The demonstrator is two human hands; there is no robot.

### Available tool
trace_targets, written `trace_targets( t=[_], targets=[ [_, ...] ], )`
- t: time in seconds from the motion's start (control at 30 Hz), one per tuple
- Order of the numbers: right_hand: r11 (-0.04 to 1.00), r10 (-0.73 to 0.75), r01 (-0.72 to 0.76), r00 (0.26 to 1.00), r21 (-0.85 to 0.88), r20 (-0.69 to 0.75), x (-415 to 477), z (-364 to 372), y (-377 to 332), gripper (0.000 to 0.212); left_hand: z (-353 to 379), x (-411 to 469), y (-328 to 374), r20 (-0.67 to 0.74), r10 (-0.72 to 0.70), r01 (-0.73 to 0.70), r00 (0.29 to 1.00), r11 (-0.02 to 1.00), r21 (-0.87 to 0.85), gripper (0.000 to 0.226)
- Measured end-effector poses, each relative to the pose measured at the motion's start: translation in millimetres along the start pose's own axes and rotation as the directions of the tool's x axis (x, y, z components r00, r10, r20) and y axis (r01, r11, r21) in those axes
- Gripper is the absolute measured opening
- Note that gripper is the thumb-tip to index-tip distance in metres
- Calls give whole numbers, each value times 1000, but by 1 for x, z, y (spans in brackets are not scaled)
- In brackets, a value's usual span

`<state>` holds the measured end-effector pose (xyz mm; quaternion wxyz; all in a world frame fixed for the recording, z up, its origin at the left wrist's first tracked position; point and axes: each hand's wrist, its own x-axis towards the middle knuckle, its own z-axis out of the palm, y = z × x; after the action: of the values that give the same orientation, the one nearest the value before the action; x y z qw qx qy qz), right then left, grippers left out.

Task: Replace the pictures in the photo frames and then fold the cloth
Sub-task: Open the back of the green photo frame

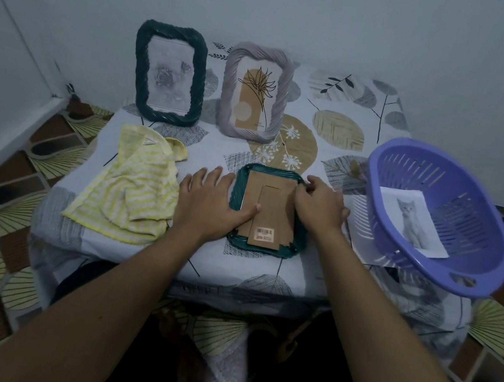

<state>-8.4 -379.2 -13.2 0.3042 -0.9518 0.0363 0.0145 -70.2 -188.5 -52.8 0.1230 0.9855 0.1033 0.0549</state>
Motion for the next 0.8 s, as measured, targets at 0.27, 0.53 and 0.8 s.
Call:
trace_targets(
  t=[0.27,0.53,0.8],
  targets=[
    [954,-240,266,954,-137,177,-45,14,20,54,0,-1,0,-6,-6,6,1000,1000,-1,101],
    [917,-277,322,938,-235,208,-51,23,28,53,-2,-1,1,2,-4,4,1000,1000,-27,100],
    [912,-282,325,940,-250,191,-53,24,28,52,-2,-6,0,-90,106,-120,990,978,-170,77]
  ],
)
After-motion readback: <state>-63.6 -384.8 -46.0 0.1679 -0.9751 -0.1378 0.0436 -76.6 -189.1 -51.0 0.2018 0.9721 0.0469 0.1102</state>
